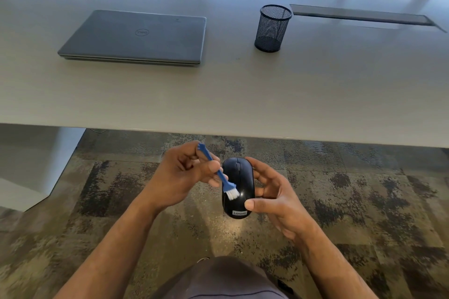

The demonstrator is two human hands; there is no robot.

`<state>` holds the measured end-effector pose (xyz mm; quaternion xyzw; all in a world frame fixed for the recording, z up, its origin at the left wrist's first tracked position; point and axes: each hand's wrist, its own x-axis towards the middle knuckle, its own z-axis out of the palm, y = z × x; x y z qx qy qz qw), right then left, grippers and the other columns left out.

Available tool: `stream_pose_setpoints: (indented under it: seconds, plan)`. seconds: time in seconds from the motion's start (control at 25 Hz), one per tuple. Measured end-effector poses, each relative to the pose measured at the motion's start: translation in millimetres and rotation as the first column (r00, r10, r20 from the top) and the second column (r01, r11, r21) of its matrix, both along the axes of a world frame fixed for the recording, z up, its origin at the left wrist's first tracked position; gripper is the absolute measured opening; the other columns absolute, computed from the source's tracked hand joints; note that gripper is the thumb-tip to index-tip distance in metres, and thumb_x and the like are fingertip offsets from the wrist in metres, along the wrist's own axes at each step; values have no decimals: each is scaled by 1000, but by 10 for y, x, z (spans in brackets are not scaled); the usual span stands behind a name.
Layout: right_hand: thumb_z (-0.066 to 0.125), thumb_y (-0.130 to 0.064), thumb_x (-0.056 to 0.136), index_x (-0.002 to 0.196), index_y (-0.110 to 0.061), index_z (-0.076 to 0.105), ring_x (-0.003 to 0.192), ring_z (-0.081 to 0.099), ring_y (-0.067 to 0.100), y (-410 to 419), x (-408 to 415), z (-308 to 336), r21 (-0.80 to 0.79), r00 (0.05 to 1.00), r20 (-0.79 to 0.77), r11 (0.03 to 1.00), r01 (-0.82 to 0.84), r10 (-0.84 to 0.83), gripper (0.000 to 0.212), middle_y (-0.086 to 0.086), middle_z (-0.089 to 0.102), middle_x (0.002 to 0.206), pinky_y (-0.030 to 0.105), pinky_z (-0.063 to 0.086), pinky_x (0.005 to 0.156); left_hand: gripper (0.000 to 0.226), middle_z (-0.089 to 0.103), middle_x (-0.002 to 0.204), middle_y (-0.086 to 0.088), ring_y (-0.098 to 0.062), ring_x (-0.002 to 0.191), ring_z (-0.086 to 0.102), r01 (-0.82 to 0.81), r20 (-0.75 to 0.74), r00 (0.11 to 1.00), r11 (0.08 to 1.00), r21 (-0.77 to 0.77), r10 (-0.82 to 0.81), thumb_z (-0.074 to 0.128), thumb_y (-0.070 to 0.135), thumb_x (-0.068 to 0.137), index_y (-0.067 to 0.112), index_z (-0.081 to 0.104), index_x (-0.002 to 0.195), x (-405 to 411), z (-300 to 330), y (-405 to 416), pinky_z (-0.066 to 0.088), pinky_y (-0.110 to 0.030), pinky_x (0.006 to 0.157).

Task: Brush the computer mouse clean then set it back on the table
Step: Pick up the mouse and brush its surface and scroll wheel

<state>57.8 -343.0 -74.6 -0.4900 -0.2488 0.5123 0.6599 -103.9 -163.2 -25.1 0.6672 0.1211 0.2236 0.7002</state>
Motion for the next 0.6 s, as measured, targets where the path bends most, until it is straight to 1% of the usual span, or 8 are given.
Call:
stream_pose_setpoints:
  seconds: [0.12, 0.2, 0.28, 0.36, 0.44, 0.48, 0.56, 0.6]
  plan:
    - [83, 1, 60, 141, -13, 54, 109, 70, 39, -10, -15, 10, -2, 1000, 3, 1000, 3, -3, 87, 13, 64, 137, 59, 56, 95, 8, 75, 83, -13, -31, 76, 75, -137, -43, 989, 990, 30, 138, 68, 16, 86, 10, 68, 91, 67, 2, 72, 62, -34, 64]
    - [83, 1, 60, 142, -13, 53, 111, 69, 41, -18, -23, 8, -11, 1000, 7, 1000, -1, 1, 88, 14, 63, 139, 61, 54, 97, 6, 75, 83, -7, -25, 76, 76, -269, -79, 958, 958, 98, 277, 68, 19, 87, 14, 67, 89, 123, 9, 120, 63, -36, 65]
    - [83, 1, 60, 143, -11, 52, 112, 68, 41, -16, -32, 3, -8, 1000, 9, 1000, -11, 11, 90, 15, 62, 139, 62, 53, 98, 3, 75, 82, 1, -17, 76, 76, -369, -73, 919, 912, 182, 386, 68, 16, 90, 17, 66, 89, 182, 17, 129, 62, -31, 65]
    - [83, 2, 61, 145, -11, 50, 114, 67, 42, -12, -36, -3, 6, 1000, 4, 1000, -16, 16, 90, 16, 61, 140, 62, 53, 98, 4, 75, 82, 4, -14, 75, 76, -403, -42, 908, 895, 192, 418, 68, 15, 91, 18, 65, 89, 192, 34, 93, 61, -27, 63]
    - [83, 3, 63, 145, -12, 51, 115, 67, 43, -14, -26, 0, 20, 1000, -1, 1000, -11, 11, 89, 17, 59, 142, 61, 53, 97, 3, 76, 81, 0, -20, 72, 76, -382, 18, 924, 917, 117, 383, 69, 18, 88, 16, 67, 89, 132, 66, 69, 61, -27, 62]
    - [82, 4, 63, 145, -12, 51, 115, 67, 42, -16, -18, 5, 27, 1000, -6, 1000, -8, 8, 89, 18, 59, 142, 60, 54, 97, 4, 76, 81, -4, -26, 72, 75, -330, 56, 944, 941, 73, 326, 69, 17, 88, 13, 68, 89, 84, 88, 65, 61, -30, 62]
    - [82, 4, 63, 144, -12, 52, 114, 68, 41, -15, 1, 29, 45, 1000, -31, 999, 0, 1, 88, 19, 59, 142, 55, 57, 94, 4, 75, 81, -13, -38, 74, 73, -167, 116, 980, 985, 35, 162, 73, 10, 88, 10, 70, 90, -15, 116, 80, 62, -39, 65]
    - [81, 5, 62, 143, -12, 53, 113, 69, 39, -9, 10, 48, 58, 999, -53, 998, 8, -5, 87, 18, 60, 140, 51, 58, 93, 4, 75, 82, -15, -40, 74, 73, -86, 129, 988, 996, 40, 80, 72, 9, 87, 11, 72, 90, -61, 126, 88, 62, -41, 66]
